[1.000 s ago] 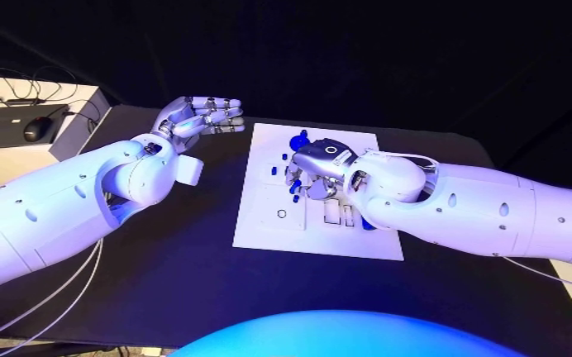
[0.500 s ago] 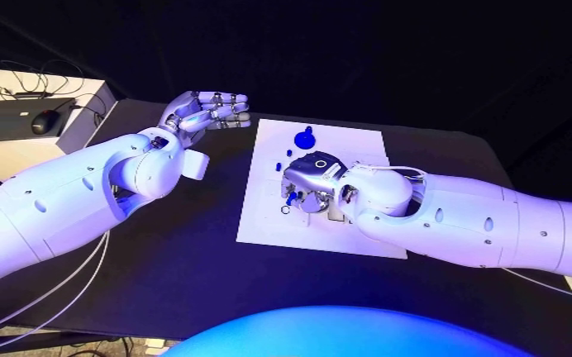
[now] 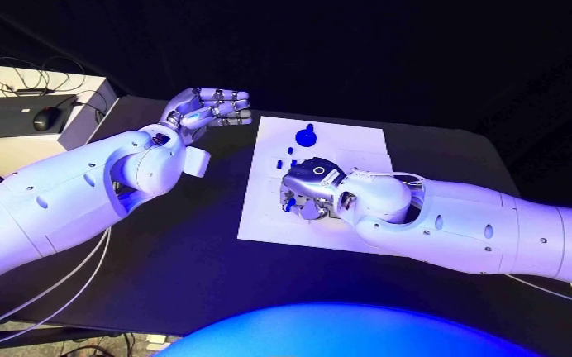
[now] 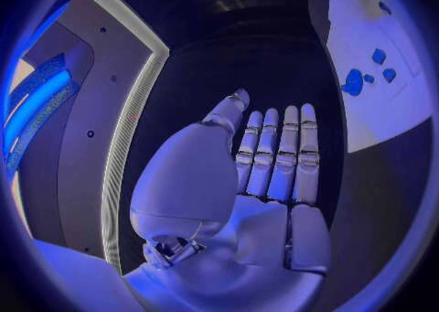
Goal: Assemble the parts on the task board
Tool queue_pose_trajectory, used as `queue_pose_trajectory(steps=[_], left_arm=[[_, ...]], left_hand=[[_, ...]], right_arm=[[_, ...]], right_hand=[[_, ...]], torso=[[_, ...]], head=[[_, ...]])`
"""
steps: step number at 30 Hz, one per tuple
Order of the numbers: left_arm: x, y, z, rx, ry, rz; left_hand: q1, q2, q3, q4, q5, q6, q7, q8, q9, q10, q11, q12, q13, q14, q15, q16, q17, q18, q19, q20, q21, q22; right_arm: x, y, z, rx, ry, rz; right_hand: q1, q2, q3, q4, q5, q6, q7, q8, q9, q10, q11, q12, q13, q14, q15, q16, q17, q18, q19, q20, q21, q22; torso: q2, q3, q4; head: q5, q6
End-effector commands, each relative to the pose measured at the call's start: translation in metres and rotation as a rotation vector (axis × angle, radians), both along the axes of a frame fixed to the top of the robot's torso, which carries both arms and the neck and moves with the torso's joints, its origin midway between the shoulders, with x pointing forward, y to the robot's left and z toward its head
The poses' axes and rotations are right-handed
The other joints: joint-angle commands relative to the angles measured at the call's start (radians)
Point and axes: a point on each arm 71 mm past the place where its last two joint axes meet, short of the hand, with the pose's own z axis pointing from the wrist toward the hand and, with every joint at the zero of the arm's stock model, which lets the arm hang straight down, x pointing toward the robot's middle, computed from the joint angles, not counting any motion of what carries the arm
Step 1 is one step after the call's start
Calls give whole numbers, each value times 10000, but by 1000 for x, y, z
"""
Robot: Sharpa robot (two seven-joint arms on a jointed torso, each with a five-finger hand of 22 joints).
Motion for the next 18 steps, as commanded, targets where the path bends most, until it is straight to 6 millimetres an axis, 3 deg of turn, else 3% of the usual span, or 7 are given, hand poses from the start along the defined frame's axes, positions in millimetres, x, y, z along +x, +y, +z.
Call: queue_pose_trajectory(steps=[1,18], left_arm=[[-1,-2,1,-115,-21,-150],[-1,-1,1,-101,-12,-141]], left_hand=[[82,44,-1,30,24,3,55,-1,-12,-48,-6,-14,-9,-35,-6,56,-11,-131,84,1,62,-10],[82,44,-1,30,24,3,55,-1,-12,-48,-6,-14,-9,-35,-6,56,-11,-131,84,1,62,-10]], right_arm=[[-2,2,-2,-154,-36,94],[3,2,-4,-204,-539,-39]], right_hand=[[317,411,-3,-58,40,56,17,-10,-4,1386,-643,50,46,-56,-8,45,8,-36,667,-86,36,1408],[293,420,19,-102,34,63,15,-9,-4,1392,-644,49,46,-52,-10,47,22,-32,672,-88,66,1415]], torso=[[1,-8,0],[-2,-9,3]], head=[[14,-12],[1,-30]])
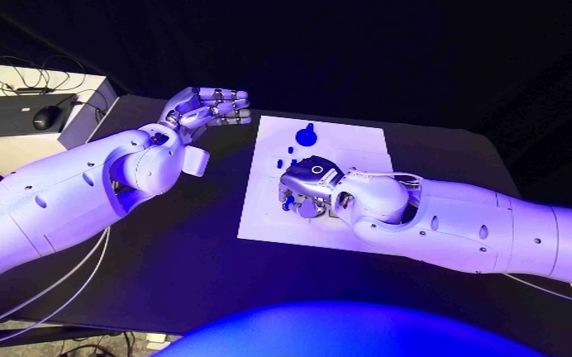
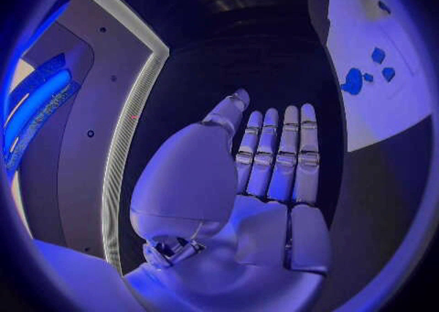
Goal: Assemble the parts on the task board
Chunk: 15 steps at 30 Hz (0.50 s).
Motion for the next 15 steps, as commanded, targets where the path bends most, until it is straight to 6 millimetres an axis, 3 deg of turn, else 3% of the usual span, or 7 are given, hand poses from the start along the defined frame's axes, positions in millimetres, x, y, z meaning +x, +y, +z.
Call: queue_pose_trajectory(steps=[1,15], left_arm=[[-1,-2,1,-117,-17,-163],[-1,-2,1,-115,-11,-164]], left_hand=[[82,44,-1,30,24,3,55,-1,-11,-48,-6,-14,-9,-35,-6,55,-11,-131,84,1,62,-11],[92,34,-1,49,24,2,53,-3,-12,-53,-6,-15,-10,-39,-3,53,-12,-130,83,3,62,-21]], right_arm=[[0,-1,-2,-159,-221,-37],[1,2,-5,-294,-128,87]], right_hand=[[306,407,3,-61,69,64,15,-9,-2,1392,-644,49,45,-57,-16,47,11,34,710,-54,66,1418],[306,407,3,-61,69,64,15,-9,-2,1392,-644,49,45,-57,-16,47,11,34,710,-54,66,1418]], torso=[[3,1,-5],[1,4,-5]], head=[[3,-17],[10,-39]])
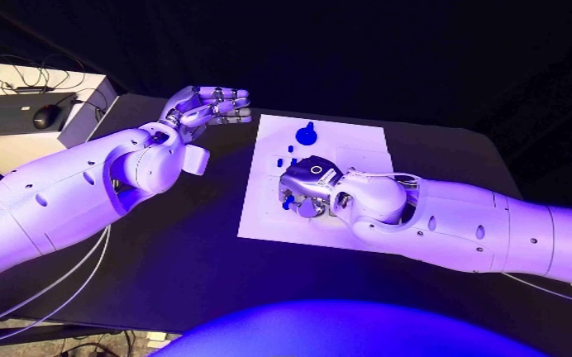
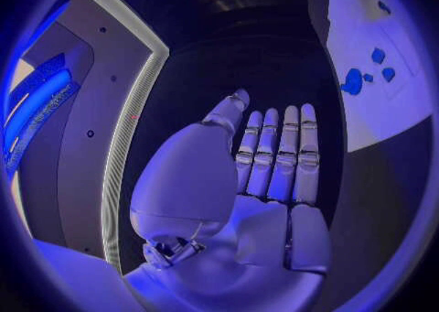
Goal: Assemble the parts on the task board
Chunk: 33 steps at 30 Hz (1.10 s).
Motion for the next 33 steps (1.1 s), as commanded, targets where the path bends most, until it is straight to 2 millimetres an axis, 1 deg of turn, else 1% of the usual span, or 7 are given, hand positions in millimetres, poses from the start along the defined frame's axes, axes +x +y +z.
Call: queue_pose_trajectory(steps=[1,9,12,16,21,26,33], left_arm=[[-1,-2,1,-113,-17,-158],[-1,-2,1,-109,-16,-153],[-1,-2,1,-107,-17,-148],[-1,-2,1,-105,-16,-142],[-1,-1,1,-101,-11,-139],[-1,-1,1,-97,-3,-140],[-1,-1,0,-95,5,-142]], left_hand=[[92,34,-2,49,24,2,53,-3,-12,-53,-6,-15,-10,-39,-4,53,-12,-130,83,3,62,-21],[92,34,-2,49,24,2,53,-3,-12,-53,-6,-15,-10,-39,-4,53,-12,-130,83,3,62,-21],[92,34,-2,49,24,2,53,-3,-12,-53,-6,-15,-10,-39,-4,53,-12,-130,83,3,62,-21],[92,34,-2,49,24,2,53,-3,-12,-53,-6,-15,-10,-39,-4,53,-12,-130,83,3,62,-21],[92,34,-2,49,24,2,53,-3,-12,-53,-6,-15,-10,-39,-4,53,-12,-130,83,3,62,-21],[92,34,-2,49,24,2,53,-3,-12,-53,-6,-15,-10,-39,-4,53,-12,-130,83,3,62,-21],[94,37,-10,53,24,-8,59,-4,-13,-62,-3,-14,-10,-45,0,52,-12,-127,81,5,60,-24]], right_arm=[[1,1,-2,-225,-44,73],[2,3,-5,-189,-14,56],[2,3,-5,-13,0,65],[2,3,-4,318,-7,54],[2,0,-1,863,-185,-26],[2,-5,1,1278,-220,-150],[-1,-19,9,2121,-200,-498]], right_hand=[[305,408,18,-49,28,64,15,-9,0,1392,-644,49,46,-70,-29,47,13,37,710,-55,67,1420],[279,390,19,-63,29,45,24,-12,-4,1357,-634,49,45,-84,-22,22,8,52,696,-46,-26,1397],[164,260,-313,44,112,-118,35,-23,-23,1132,-618,48,39,-85,3,-77,-85,77,677,-21,-259,1337],[-281,-113,-934,448,60,-758,8,-43,-50,347,-431,36,15,-61,122,-147,-185,148,635,65,-818,1194],[-479,-562,-1598,915,31,-1145,-68,-33,-36,-703,-166,62,13,-190,290,-389,-433,425,535,238,-2317,731],[-15,-702,-2972,1546,157,-1560,-120,-34,-38,-1538,17,89,13,-191,408,-506,-854,672,591,384,-3506,184],[369,-990,-3456,2451,221,-1846,-180,-26,-32,-1907,94,150,6,-221,454,-347,-1022,739,599,441,-3574,42]], torso=[[-2,3,6],[-4,1,1],[-8,4,-3],[-5,4,-6],[-6,12,-2],[-3,13,-4],[-12,17,-6]], head=[[-4,-1],[-14,-1],[-19,-1],[-18,-1],[-34,-1],[-46,-1],[-117,14]])
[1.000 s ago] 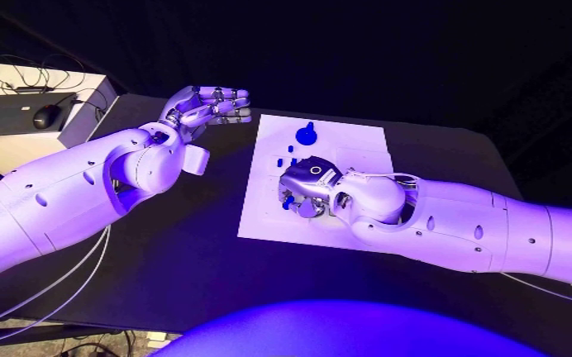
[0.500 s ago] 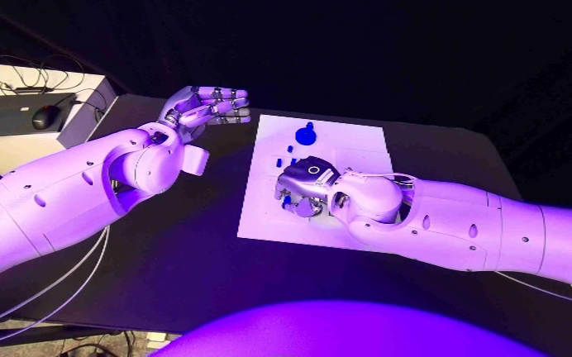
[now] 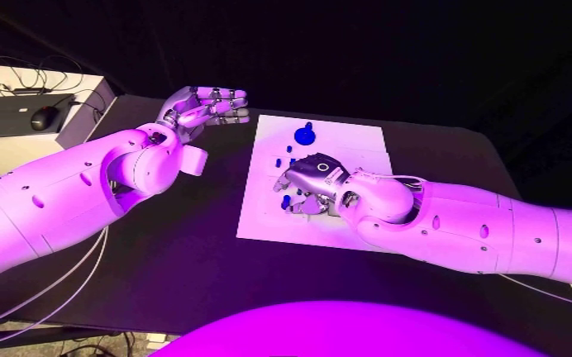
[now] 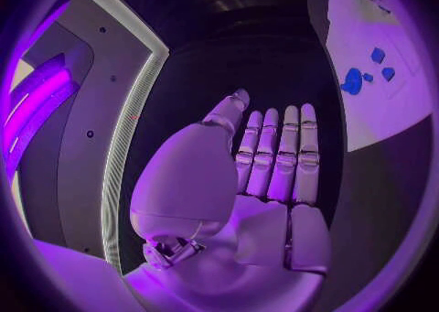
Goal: Assemble the parts on the task board
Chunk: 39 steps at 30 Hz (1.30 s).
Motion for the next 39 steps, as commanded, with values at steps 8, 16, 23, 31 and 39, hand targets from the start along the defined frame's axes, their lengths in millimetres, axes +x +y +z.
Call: queue_pose_trajectory(steps=[8,16,23,31,39], left_arm=[[0,-1,0,-102,0,-148],[0,1,-3,-139,-15,-114],[-2,3,-9,-180,46,-109],[-4,3,-13,-191,118,-112],[-5,4,-14,-201,178,-118]], left_hand=[[94,37,-10,53,25,-8,59,-4,-13,-62,-3,-14,-10,-45,0,52,-12,-126,81,5,60,-12],[85,40,-30,65,23,-38,-19,-6,-14,-4,-34,-10,-11,5,-24,70,-3,-113,109,-1,75,-7],[89,46,-2,77,19,-50,-87,-6,-13,99,-74,-16,-13,62,-47,68,3,-110,137,-17,90,1],[89,46,-2,77,19,-50,-87,-6,-13,99,-74,-16,-13,62,-47,68,3,-110,137,-17,90,1],[86,32,29,94,25,-38,-73,-3,-12,110,-74,-17,-13,72,-49,55,-1,-118,145,-27,93,4]], right_arm=[[13,-51,30,3416,1363,-1827],[29,-113,38,3946,3934,-3920],[29,-161,28,2569,5601,-5869],[19,-185,19,614,6259,-7002],[10,-190,9,-863,6662,-7666]], right_hand=[[173,413,61,-81,316,179,638,-24,13,1011,-100,193,-12,206,-52,420,104,-60,598,-34,935,233],[-555,851,-628,-389,578,669,192,380,122,3097,-980,2749,2086,310,-610,648,312,-483,682,-525,2859,928],[-2113,1892,-1851,40,1215,855,-426,1988,2383,1863,-1341,9531,9696,-26,-760,4180,3744,-535,710,-717,3570,1149],[-2982,2101,-2265,165,1483,382,-565,2341,5221,2452,-1373,9843,11449,42,-778,4963,5239,-654,772,-682,5058,1565],[-3268,1967,-2353,303,1338,589,-581,1651,6192,2669,-1390,9457,12088,97,-795,4942,5656,-685,782,-690,5302,1682]], torso=[[-16,8,-24],[-65,17,-88],[-119,50,-147],[-116,41,-154],[-131,3,-151]], head=[[-178,137],[-531,256],[-730,278],[-875,231],[-995,207]])
